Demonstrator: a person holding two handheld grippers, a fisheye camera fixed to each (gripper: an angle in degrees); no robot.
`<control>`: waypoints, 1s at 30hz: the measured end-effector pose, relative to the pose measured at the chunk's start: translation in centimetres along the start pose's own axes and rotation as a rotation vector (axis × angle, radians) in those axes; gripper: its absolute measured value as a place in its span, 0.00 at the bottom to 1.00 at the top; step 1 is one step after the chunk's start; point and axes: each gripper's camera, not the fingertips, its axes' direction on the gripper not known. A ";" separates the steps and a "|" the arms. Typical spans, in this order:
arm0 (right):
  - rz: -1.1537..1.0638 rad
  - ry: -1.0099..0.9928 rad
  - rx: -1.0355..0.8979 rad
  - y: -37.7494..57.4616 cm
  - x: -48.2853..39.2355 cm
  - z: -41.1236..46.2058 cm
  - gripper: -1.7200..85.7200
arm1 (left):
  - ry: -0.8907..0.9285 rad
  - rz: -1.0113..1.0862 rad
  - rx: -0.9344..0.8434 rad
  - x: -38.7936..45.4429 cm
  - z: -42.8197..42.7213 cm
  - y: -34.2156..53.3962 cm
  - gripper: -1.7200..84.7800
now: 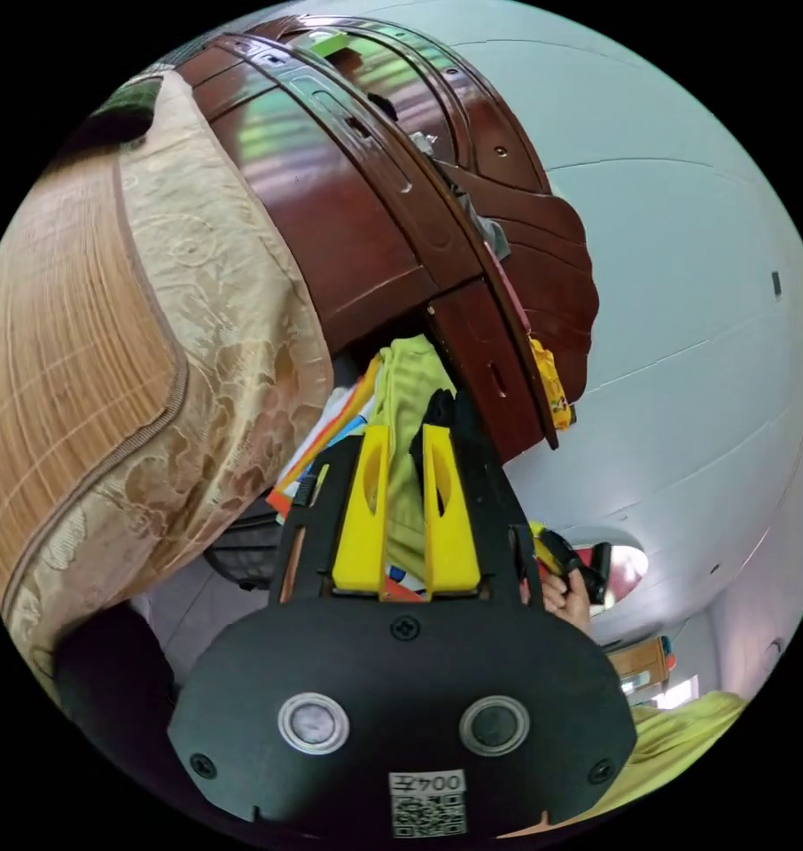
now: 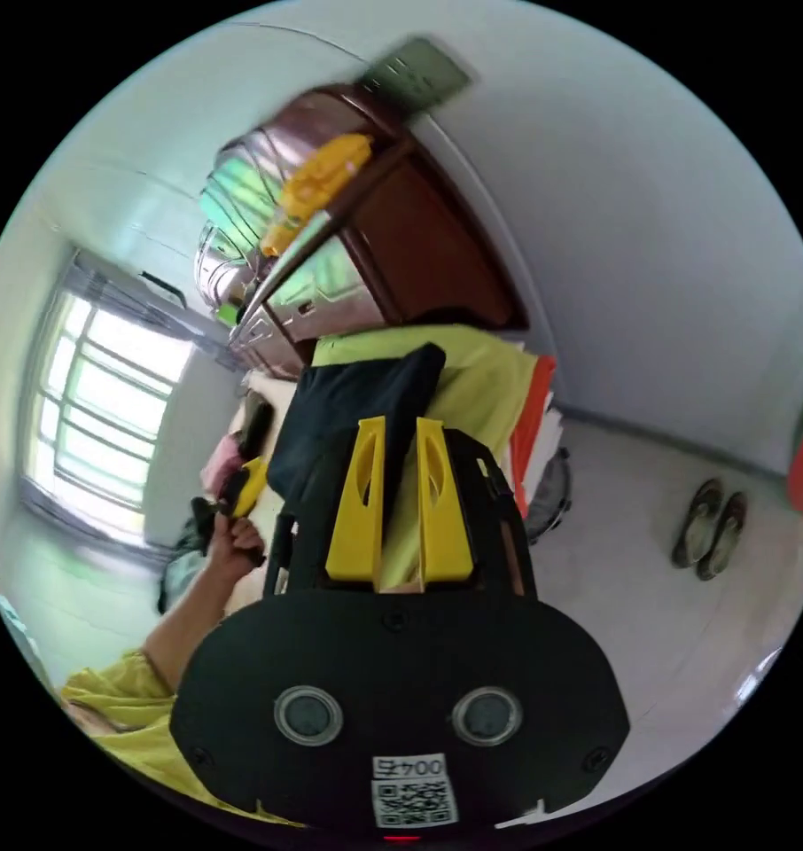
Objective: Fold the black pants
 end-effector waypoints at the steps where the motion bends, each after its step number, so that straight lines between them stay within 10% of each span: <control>1: -0.110 0.124 0.057 0.7 -2.8 -0.3 0.09 | -0.044 0.036 0.006 0.8 -0.9 0.5 0.07; 7: -0.460 0.483 -0.278 2.7 -11.3 9.5 0.05 | -0.238 0.218 -0.015 5.2 -6.1 4.8 0.03; 10: -0.518 0.485 -0.111 4.0 -15.6 8.3 0.02 | -0.320 0.295 0.037 6.8 -11.5 7.8 0.02; 22: -0.643 -0.575 -0.299 17.7 -33.9 27.6 0.03 | -0.930 0.168 0.123 2.0 -37.2 27.6 0.03; 30: -0.527 -0.579 -0.602 23.3 -42.2 42.1 0.18 | -1.242 -0.180 0.245 -2.2 -55.7 39.2 0.08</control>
